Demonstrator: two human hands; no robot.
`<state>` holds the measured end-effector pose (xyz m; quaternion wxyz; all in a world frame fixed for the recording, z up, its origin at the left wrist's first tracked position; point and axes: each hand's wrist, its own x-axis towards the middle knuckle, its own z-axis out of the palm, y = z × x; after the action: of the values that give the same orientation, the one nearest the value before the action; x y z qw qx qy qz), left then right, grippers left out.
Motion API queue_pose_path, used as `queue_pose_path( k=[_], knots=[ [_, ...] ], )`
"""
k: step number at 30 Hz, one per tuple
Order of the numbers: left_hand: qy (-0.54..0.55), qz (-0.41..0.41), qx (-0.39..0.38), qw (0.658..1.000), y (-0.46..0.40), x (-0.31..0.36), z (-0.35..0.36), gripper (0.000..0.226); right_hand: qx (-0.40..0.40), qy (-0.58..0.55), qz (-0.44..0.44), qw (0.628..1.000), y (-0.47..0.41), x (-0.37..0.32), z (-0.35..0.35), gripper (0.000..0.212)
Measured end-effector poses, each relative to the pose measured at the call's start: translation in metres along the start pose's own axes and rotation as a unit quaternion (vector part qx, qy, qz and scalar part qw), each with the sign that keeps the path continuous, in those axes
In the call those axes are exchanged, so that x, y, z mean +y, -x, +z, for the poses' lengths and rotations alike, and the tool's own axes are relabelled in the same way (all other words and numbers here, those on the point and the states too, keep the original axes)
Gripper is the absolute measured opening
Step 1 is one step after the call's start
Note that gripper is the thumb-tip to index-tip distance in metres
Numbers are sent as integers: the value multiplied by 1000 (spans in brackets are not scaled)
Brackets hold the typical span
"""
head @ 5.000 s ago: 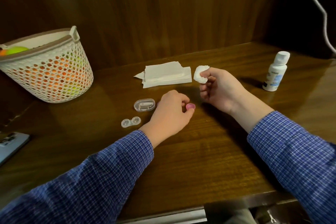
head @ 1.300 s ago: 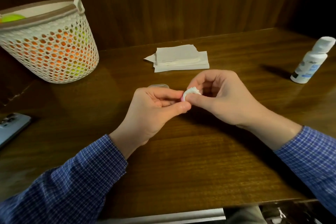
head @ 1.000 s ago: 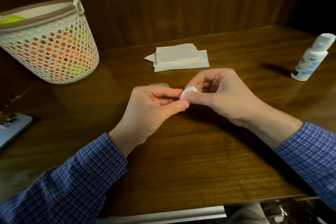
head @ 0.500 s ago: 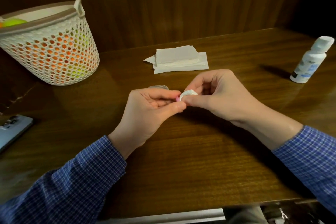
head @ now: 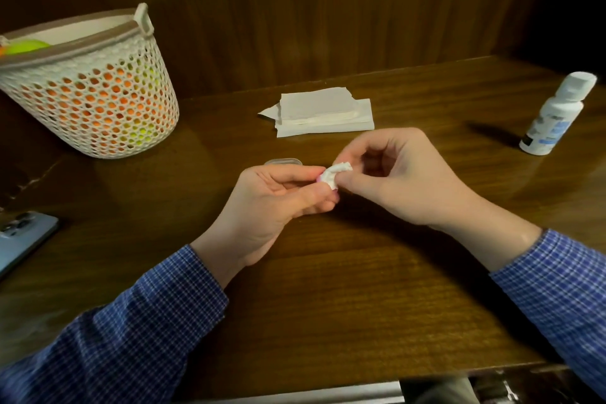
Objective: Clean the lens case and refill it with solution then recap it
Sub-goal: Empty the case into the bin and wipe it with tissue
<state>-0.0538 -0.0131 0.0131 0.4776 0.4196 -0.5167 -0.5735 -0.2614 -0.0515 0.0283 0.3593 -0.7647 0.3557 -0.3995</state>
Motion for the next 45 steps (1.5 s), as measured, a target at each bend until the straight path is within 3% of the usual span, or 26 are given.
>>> queue_pose_path(
  k=[5, 8, 11, 13, 16, 18, 19, 20, 22, 24, 26, 27, 29, 31, 32, 34, 37, 39, 41, 42, 45],
  knots=[
    [81, -83, -59, 991, 0, 1, -2, 25, -29, 83, -83, 993, 2, -2, -1, 12],
    [140, -164, -125, 968, -1, 6, -2, 23, -64, 106, -151, 981, 1, -2, -6, 12],
    [209, -255, -127, 935, -3, 12, -4, 28, -90, 114, -200, 969, 2, -1, -9, 14],
    [209, -247, -125, 938, -3, 13, -6, 30, -90, 107, -201, 970, 2, -1, -9, 15],
    [117, -140, -96, 978, -3, 11, -2, 28, -52, 70, -121, 989, 3, 1, -5, 12],
    [-24, -22, -23, 999, -2, 6, 1, 30, -51, -24, 0, 998, 1, 2, -2, 10],
    [-117, 52, 12, 992, 0, 3, 2, 32, -66, -109, 85, 988, -1, 1, -2, 10],
    [-208, 128, 33, 969, 1, 0, 3, 32, -86, -201, 182, 959, -3, 1, -2, 12],
    [-325, 248, 38, 912, 4, -4, 4, 32, -122, -357, 350, 857, -7, -1, -1, 20],
    [-399, 319, 37, 859, 4, -5, 3, 30, -139, -445, 422, 778, -9, -1, -1, 23],
    [-431, 347, 43, 832, 4, -4, 3, 31, -143, -468, 424, 762, -9, -2, 0, 23],
    [-412, 336, 46, 846, 4, -4, 3, 31, -143, -452, 406, 781, -9, -3, 0, 23],
    [-334, 273, 46, 901, 4, -3, 3, 33, -129, -368, 312, 866, -6, -2, -1, 23],
    [-199, 150, 13, 968, 2, 1, 1, 34, -95, -203, 131, 966, -1, -1, -4, 17],
    [-110, 77, -16, 991, 1, 2, -1, 34, -75, -107, 32, 991, 0, 0, -5, 14],
    [20, -44, -68, 997, -2, 4, -6, 33, -65, 34, -110, 991, 3, 3, -6, 12],
    [86, -139, -130, 978, -2, 6, -10, 28, -65, 120, -217, 967, 4, 5, -4, 14],
    [110, -138, -147, 973, -4, 8, -12, 28, -52, 98, -211, 971, 3, 4, -1, 14],
    [103, -83, -140, 981, -7, 10, -12, 34, -52, -49, -94, 993, -1, 1, -3, 13],
    [97, -52, -125, 986, -8, 10, -11, 36, -54, -169, -4, 984, -5, 1, -6, 13],
    [72, -4, -73, 995, -8, 10, -10, 37, 5, -407, 225, 885, -16, 7, -23, 26]
  ],
)
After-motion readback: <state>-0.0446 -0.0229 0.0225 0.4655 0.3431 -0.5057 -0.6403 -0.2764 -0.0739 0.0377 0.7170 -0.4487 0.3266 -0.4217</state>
